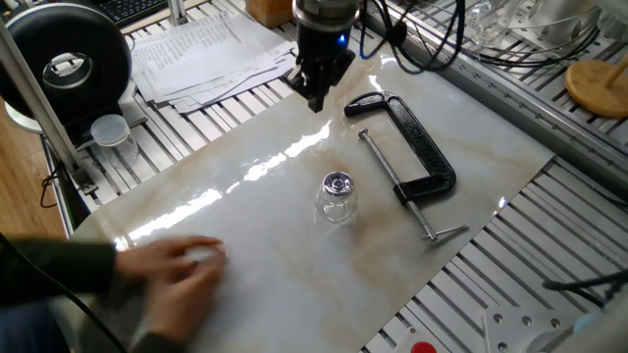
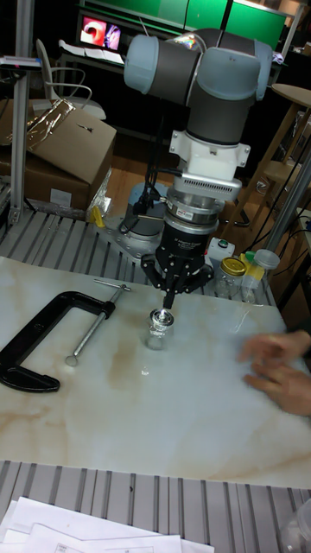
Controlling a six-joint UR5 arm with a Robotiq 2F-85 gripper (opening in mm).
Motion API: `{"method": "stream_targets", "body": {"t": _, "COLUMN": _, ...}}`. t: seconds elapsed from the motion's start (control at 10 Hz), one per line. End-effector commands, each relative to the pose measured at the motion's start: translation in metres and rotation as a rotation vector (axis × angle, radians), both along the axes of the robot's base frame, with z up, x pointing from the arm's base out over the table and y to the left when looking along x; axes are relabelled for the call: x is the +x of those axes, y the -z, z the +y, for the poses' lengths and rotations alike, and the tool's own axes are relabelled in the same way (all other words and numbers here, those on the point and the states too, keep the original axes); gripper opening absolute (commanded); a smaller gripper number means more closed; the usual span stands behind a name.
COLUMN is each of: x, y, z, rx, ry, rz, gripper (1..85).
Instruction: Unscrew the lid from the jar
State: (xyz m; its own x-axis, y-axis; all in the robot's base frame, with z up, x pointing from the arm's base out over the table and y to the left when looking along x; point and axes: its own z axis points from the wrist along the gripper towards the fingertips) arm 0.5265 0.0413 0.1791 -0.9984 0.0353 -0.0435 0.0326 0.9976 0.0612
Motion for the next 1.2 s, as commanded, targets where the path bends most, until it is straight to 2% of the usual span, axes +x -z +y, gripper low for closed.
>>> {"method": "stream_targets", "body": {"t": 0.0, "x": -0.011, "y": 0.007, "z": 0.004, "rx": 0.040, "ry": -0.012, "rz": -0.053, "gripper": 1.3}}
{"method": "stream_targets", "body": {"t": 0.3, "x": -0.015, "y": 0.007, "z": -0.003, "rx": 0.009, "ry": -0.026, "rz": -0.033, "gripper": 1.3}}
{"method": "stream_targets", "body": {"t": 0.6, "x": -0.017, "y": 0.005, "z": -0.018, "rx": -0.057, "ry": -0.066, "rz": 0.006, "gripper": 1.3}}
{"method": "stream_targets", "body": {"t": 0.7, "x": -0.006, "y": 0.006, "z": -0.024, "rx": -0.072, "ry": -0.080, "rz": -0.009, "gripper": 1.3}}
{"method": "stream_targets", "body": {"t": 0.9, "x": 0.015, "y": 0.002, "z": -0.048, "rx": -0.108, "ry": -0.169, "rz": -0.002, "gripper": 1.3}}
{"method": "stream_targets", "body": {"t": 1.1, "x": 0.042, "y": -0.007, "z": -0.076, "rx": -0.119, "ry": -0.282, "rz": 0.039, "gripper": 1.3}}
